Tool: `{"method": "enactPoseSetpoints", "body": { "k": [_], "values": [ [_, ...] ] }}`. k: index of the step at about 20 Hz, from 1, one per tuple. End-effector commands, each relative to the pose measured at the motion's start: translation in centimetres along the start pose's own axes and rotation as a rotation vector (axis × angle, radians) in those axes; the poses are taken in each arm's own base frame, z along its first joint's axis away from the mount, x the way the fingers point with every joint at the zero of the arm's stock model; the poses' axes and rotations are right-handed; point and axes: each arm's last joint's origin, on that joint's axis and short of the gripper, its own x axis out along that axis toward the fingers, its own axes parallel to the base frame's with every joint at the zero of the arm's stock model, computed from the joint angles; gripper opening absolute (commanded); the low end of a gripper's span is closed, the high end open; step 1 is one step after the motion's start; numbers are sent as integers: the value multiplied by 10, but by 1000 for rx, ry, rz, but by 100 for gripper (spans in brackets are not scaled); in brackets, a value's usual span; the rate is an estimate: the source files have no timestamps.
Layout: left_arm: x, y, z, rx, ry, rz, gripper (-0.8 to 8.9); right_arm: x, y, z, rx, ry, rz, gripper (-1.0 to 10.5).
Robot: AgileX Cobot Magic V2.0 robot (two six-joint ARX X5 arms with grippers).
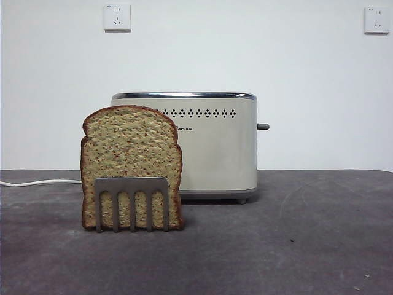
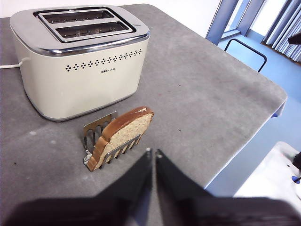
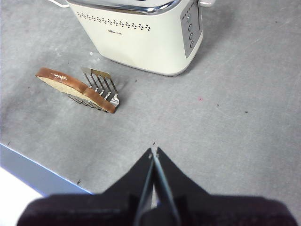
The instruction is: Pick up a slice of bread from the rack,put the bread on the toaster,press the button
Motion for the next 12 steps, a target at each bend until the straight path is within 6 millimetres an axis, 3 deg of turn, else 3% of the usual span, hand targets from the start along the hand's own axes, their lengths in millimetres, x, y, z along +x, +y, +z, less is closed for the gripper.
{"method": "enactPoseSetpoints", "body": {
  "k": [1,2,9,12],
  "values": [
    [2,1,1,18,3,-4,486,-1,1,0,-13,-5,3,-12],
    [2,2,1,17,4,-6,597,-1,1,0,-12,-4,3,-12],
    [14,4,10,117,48,-79,598,-1,1,0,-11,-2,4,-12],
    [26,6,23,206,106,-109,598,-1,1,0,-11,-2,4,-12]
  ]
}}
